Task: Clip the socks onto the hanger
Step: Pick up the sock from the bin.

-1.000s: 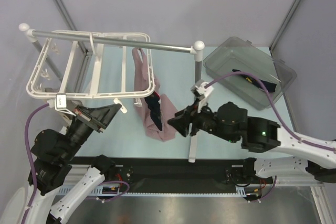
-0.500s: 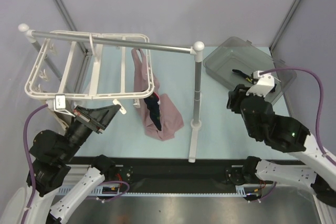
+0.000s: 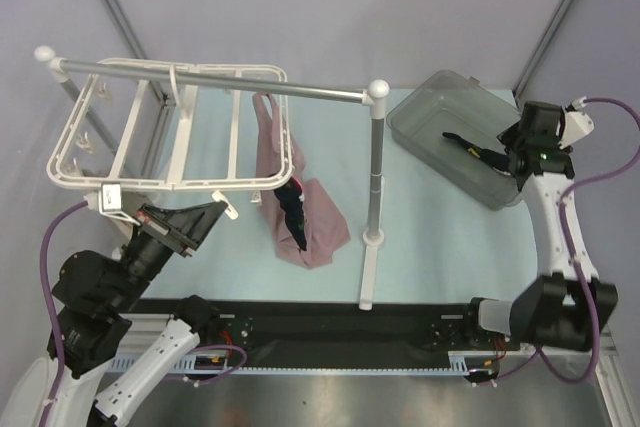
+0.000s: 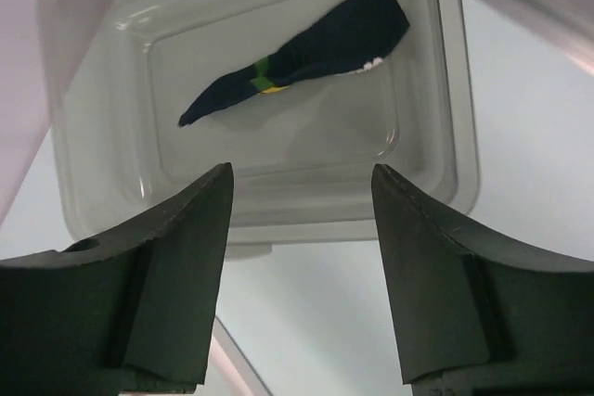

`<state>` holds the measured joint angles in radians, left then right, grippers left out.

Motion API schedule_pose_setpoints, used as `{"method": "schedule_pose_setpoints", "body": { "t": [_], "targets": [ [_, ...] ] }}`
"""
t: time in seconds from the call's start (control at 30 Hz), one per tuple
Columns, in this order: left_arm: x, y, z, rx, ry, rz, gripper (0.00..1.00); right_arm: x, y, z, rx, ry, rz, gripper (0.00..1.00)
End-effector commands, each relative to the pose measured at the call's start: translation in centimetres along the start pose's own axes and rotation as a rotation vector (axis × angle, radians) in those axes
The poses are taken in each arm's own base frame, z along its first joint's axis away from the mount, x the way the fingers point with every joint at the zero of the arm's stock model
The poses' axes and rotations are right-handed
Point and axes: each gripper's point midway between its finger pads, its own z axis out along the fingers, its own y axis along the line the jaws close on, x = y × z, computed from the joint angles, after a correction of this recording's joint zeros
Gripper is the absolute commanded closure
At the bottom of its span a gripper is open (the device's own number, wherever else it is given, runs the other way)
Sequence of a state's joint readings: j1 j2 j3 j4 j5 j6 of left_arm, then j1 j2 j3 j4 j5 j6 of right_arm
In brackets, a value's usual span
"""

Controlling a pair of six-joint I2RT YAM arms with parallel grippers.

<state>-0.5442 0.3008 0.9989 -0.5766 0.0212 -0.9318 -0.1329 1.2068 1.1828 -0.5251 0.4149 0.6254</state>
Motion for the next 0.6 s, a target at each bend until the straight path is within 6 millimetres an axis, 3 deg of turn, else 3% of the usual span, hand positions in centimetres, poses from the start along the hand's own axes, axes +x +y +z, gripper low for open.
{"method": "schedule_pose_setpoints", "body": {
  "t": [0.0,0.03,0.1,0.13,0.17,0.27,0.43,0.57],
  "targets": [
    [-0.3,-0.5,0.0,0.023,-0.012,0.005,1.00,-1.0,2.3,2.9,0.014,0.027,0.254,0.34],
    [-0.2,-0.5,0.1,0.025,-0.007,0.001,1.00,-1.4,2.2,4.9,0.082,0.006,0.276,0.33],
    [-0.1,-0.5,0.3,0.032,-0.006,-0.002,1.00,-0.4,1.7,6.5,0.195,0.022,0.354,0.32],
    [0.0,-0.5,0.4,0.030,0.000,-0.004,1.00,-0.6,1.8,8.2,0.261,-0.001,0.366,0.32],
    [0.1,-0.4,0.4,0.030,0.003,-0.004,1.00,0.7,1.1,8.6,0.340,0.027,0.353,0.30],
    [0.1,-0.4,0.4,0.028,-0.001,-0.004,1.00,2.3,1.0,10.8,0.489,0.034,0.381,0.31],
    [-0.1,-0.3,0.2,0.020,-0.008,-0.001,1.00,3.3,0.2,14.0,0.609,-0.071,0.384,0.33],
    [-0.1,-0.3,0.5,0.012,-0.001,-0.003,1.00,4.8,-1.8,16.4,0.698,-0.080,0.394,0.34]
  ]
}}
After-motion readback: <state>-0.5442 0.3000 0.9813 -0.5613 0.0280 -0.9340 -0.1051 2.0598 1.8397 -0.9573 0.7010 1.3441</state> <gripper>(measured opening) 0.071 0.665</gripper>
